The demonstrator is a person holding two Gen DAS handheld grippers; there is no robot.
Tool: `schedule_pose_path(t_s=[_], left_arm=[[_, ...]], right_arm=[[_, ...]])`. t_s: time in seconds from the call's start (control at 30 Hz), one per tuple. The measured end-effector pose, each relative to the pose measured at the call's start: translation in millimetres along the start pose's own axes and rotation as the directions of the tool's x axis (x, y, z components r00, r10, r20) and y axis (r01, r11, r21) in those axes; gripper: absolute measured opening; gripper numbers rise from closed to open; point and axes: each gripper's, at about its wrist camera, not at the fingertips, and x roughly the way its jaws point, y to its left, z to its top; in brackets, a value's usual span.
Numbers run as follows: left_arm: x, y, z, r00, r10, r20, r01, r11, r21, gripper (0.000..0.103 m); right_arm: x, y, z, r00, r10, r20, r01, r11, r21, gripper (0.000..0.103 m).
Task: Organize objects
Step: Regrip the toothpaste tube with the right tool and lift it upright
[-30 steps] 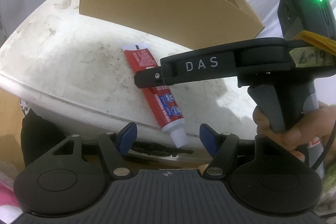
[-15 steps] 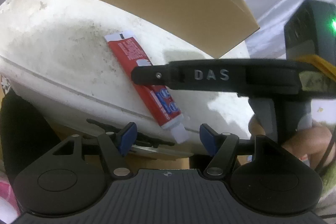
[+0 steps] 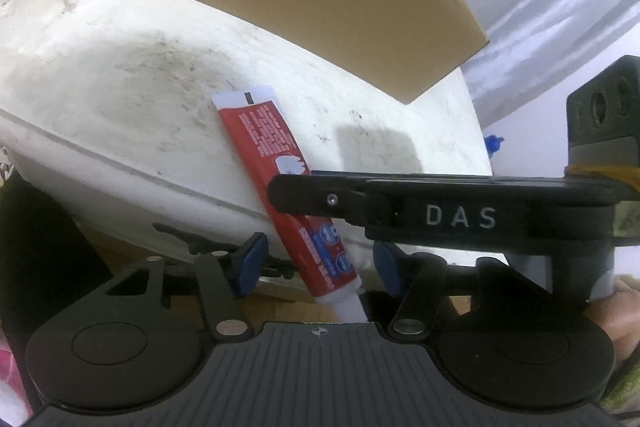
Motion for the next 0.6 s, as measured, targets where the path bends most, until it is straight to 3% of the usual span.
schedule_pose_path(t_s=[0.27,0.53,0.6], left_arm=[[12,-2,-4,0.999,0.004,-0.034,-0.005,1.000,-0.013,0.054],[15,0,-6,0.999,0.036,-0.038,-0.036,0.999,-0.009,0.034],[14,-2,-6,0.999,0.039,-0.030,-0.039,0.999,0.000,0.034]], right_arm=[[0,-7,-1,1.000,0.025,-0.002,-0.025,0.999,0.040,0.030],[0,-16,-6,0.997,0.078,-0.015,-0.076,0.992,0.101,0.028],[-1,-17,-8,0.996,0.087,-0.014,-0.085,0.990,0.112,0.028]])
